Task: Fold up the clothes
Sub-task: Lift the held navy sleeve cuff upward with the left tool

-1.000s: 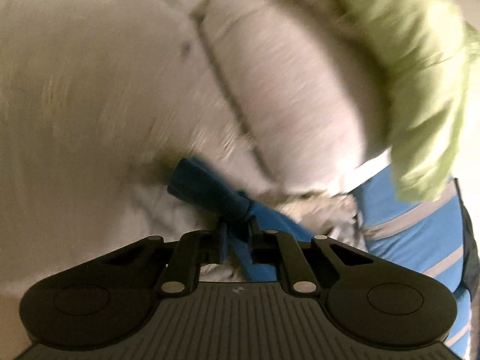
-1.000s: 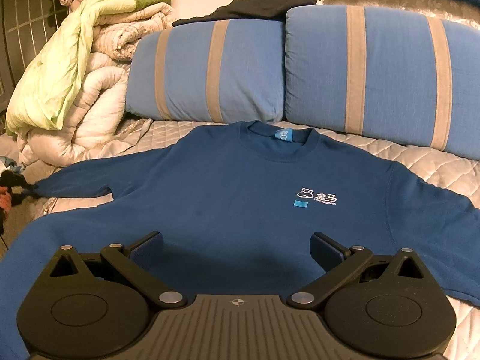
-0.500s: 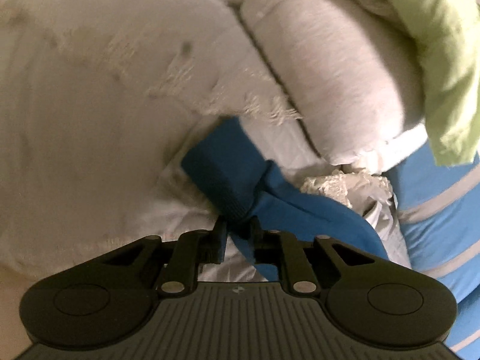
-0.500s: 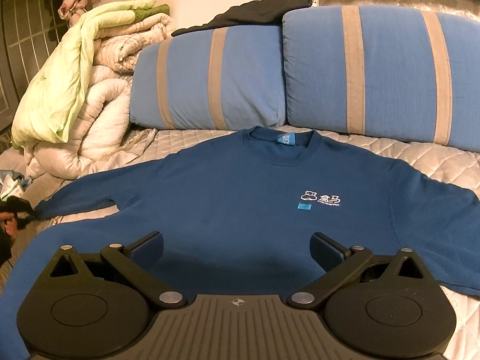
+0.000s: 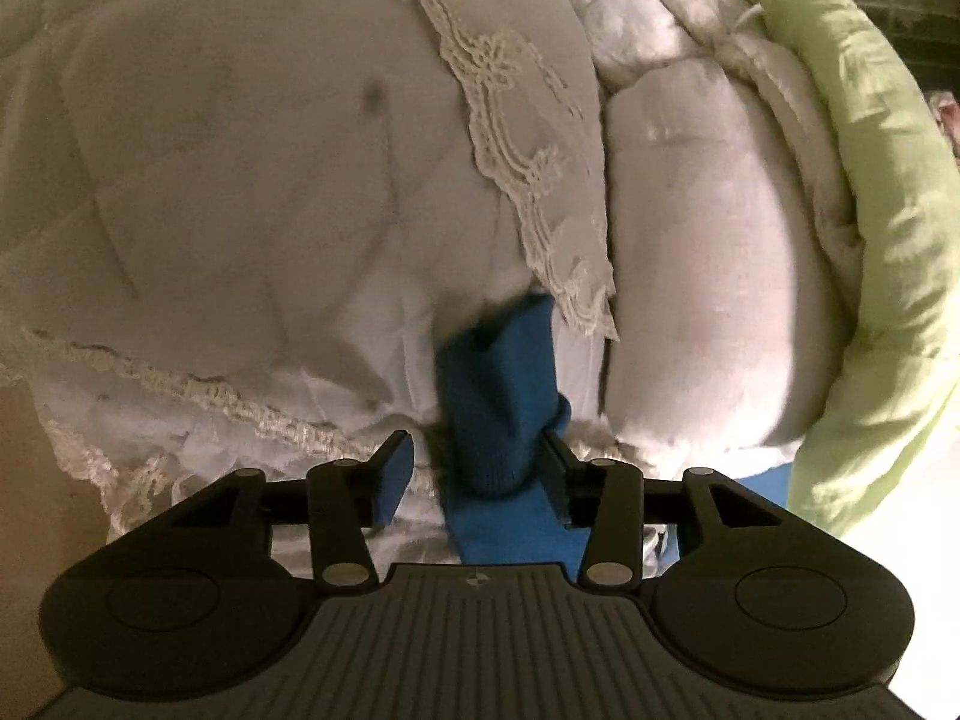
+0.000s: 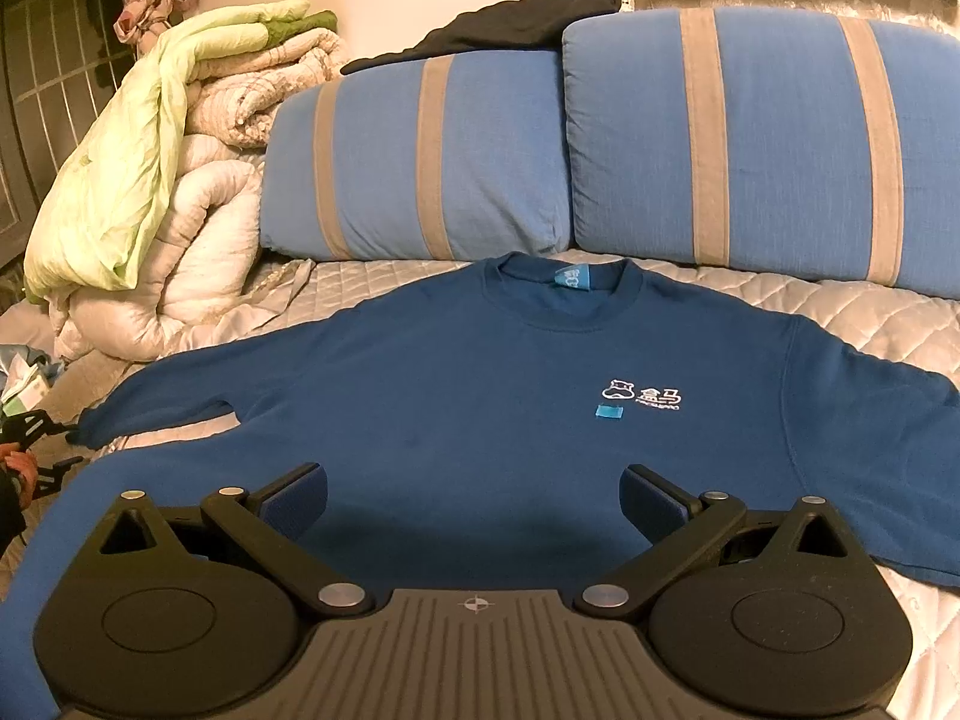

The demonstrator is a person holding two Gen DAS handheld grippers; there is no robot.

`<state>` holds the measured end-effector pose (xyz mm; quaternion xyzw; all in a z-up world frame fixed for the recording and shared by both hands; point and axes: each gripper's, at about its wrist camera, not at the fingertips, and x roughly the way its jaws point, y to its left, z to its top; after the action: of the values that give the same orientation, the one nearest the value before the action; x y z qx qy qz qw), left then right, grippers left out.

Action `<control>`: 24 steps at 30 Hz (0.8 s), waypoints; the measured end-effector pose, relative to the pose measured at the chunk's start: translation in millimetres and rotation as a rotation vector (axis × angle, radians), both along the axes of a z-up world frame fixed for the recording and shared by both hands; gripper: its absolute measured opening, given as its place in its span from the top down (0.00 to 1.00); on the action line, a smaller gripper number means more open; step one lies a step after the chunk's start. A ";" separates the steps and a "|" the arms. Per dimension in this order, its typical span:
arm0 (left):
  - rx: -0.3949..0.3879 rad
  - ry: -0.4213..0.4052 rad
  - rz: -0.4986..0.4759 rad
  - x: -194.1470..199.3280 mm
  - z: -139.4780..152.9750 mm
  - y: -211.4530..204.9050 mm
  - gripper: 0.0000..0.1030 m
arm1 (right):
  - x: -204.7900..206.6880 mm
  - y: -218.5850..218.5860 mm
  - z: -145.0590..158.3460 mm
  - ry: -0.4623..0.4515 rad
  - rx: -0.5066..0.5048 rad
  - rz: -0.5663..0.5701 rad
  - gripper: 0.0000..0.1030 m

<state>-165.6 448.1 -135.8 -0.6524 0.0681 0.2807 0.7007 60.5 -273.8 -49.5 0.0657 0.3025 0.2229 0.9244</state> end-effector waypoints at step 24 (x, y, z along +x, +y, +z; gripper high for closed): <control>0.484 0.260 -0.167 81.7 134.1 -22.2 0.89 | 2.7 0.1 0.4 0.008 -0.006 -0.001 0.00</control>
<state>-83.9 425.9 -1.8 -0.4169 0.1418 0.3115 0.8421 63.2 -273.7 -49.0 0.0642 0.3068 0.2211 0.9235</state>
